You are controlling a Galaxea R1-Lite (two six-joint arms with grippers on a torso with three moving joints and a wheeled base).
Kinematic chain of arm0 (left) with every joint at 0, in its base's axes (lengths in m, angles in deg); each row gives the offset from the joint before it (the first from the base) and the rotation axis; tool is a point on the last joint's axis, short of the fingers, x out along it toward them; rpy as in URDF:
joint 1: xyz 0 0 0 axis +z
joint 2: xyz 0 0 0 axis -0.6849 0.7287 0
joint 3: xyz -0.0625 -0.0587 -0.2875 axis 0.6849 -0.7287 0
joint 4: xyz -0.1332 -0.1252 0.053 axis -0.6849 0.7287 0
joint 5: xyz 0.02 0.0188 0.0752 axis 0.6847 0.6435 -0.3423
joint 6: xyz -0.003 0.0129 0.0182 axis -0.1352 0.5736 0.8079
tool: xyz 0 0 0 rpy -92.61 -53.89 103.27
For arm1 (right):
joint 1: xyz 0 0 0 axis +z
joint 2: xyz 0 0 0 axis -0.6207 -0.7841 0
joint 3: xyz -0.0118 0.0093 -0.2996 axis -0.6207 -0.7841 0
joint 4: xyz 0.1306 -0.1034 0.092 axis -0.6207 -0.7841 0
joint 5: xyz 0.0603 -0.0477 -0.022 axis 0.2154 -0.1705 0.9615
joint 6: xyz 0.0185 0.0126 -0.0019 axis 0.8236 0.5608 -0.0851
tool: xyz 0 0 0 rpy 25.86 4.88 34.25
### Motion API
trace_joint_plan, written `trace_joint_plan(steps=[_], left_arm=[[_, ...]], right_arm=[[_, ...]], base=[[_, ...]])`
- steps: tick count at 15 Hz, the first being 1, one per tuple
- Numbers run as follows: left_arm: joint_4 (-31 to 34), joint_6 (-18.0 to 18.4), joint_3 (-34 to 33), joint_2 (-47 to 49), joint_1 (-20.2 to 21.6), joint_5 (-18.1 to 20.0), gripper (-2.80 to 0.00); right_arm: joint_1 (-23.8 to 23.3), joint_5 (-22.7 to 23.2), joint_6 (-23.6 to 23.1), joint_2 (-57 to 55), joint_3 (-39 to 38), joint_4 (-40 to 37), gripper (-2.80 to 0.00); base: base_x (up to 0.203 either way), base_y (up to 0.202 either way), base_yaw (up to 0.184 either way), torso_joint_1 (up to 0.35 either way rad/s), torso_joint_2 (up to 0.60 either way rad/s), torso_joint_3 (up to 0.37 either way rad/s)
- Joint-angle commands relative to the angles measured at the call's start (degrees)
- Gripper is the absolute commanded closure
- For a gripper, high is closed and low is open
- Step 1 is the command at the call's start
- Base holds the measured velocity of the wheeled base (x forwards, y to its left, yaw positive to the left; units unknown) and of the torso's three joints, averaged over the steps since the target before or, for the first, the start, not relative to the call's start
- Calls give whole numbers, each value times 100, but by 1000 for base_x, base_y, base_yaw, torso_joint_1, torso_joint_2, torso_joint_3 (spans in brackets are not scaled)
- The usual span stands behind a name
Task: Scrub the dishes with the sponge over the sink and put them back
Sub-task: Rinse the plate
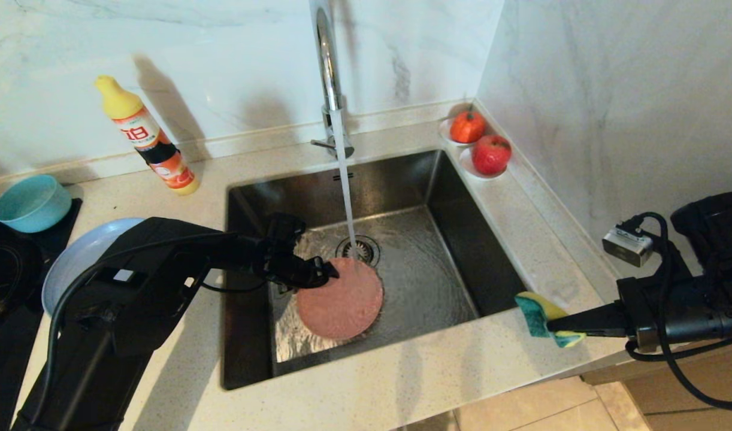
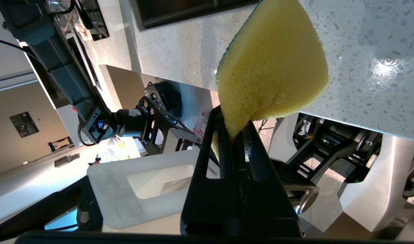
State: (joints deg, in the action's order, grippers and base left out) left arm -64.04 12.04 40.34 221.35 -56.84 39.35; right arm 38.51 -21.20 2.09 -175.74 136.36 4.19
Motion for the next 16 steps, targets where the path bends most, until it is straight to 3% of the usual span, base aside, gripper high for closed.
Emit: trace_joint_plan(steps=[1, 2, 16], left_arm=[[16, -12, 0, 31, -1, 5, -280], [8, -12, -1, 31, -1, -3, 0], [16, -12, -1, 23, -1, 6, 0]], right_arm=[[3, 30, 8, 2, 8, -2, 0], [3, 30, 8, 11, 16, -10, 0], [-5, 30, 8, 20, 7, -10, 0]], base=[[0, 0, 0, 0, 0, 0], [0, 0, 0, 0, 0, 0], [0, 0, 0, 0, 0, 0]])
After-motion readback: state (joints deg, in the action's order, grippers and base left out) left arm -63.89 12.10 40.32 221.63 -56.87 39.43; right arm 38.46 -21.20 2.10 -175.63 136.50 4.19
